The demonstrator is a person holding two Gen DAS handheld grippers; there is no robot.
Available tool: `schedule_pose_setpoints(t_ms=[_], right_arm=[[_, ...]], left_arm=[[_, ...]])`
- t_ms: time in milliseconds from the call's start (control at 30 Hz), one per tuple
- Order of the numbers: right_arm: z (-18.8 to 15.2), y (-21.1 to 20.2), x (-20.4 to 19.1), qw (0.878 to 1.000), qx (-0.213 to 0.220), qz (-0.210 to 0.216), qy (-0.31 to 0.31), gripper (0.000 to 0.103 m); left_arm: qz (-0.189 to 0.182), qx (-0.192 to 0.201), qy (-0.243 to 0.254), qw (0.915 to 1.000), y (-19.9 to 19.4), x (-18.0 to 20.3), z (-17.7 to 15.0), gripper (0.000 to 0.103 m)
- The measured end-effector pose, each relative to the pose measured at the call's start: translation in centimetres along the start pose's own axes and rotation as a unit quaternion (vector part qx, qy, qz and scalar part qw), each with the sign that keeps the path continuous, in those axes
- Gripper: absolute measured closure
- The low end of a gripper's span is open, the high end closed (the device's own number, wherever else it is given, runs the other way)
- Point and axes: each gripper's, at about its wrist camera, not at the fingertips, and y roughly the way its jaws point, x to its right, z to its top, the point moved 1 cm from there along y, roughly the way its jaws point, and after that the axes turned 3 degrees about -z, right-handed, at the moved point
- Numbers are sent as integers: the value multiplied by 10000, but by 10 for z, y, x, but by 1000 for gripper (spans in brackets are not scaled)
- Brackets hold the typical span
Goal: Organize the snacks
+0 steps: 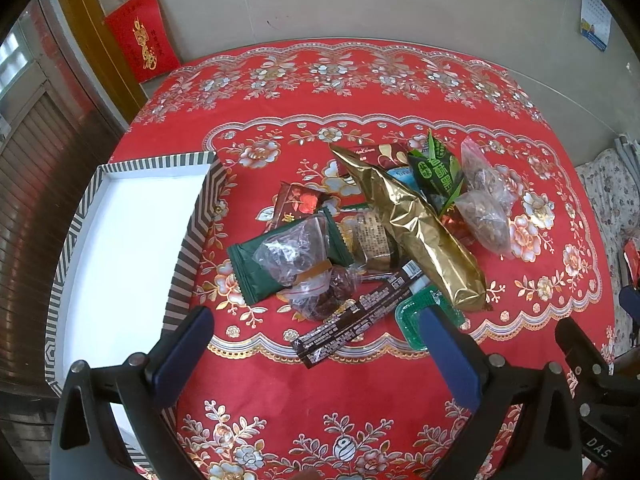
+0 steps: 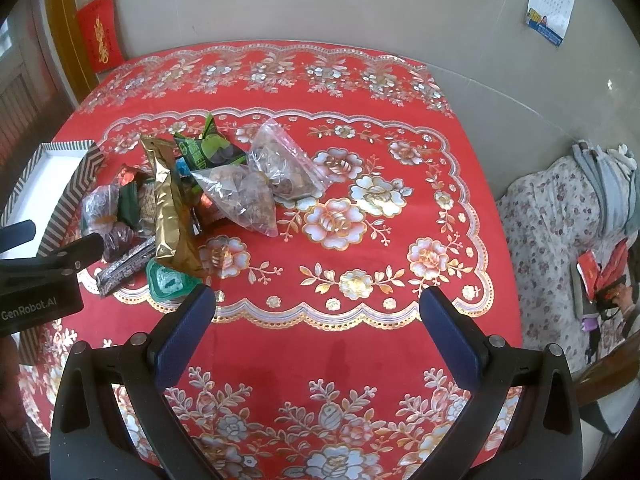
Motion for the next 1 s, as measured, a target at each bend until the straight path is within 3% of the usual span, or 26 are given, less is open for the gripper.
schedule_pose_setpoints(t_ms=[300,400,467,567,633,700,733,800,900,1000], right_arm=[[-1,4,0,9999,-68,95,21,0],[-1,2,2,9992,40,398,74,0],[-2,-4,5,9974,254,657,117,0],[-7,-25,16,9859,1070,1270,210,0],[-19,-41,21,9694,1815,1654,19,0],[-27,-38,18,9658,1904,1748,-189,0],[-28,-30,15,9686,1675,1817,-278,0],[-29,-17,13,9706,1297,2020,-199,0],[-25,-27,15,9585,1441,2459,-39,0],[-22,-32,2,9455,1548,2828,-457,0]], left_arm=[[-132,-42,-61,9999,2,-3,-1,0],[-391,-37,-46,9992,2,-15,-9,0],[-473,165,40,9987,-1,-23,-18,0],[-796,813,406,9927,-13,-30,-36,0],[-1123,1140,693,9847,-17,-29,-46,0],[-1865,864,696,9762,-11,-29,-54,0],[-1963,808,730,9745,-7,-27,-56,0],[-1796,542,655,9801,-5,-29,-60,0],[-1542,395,358,9866,-14,-39,-60,0],[-978,216,300,9945,-11,-43,-62,0]])
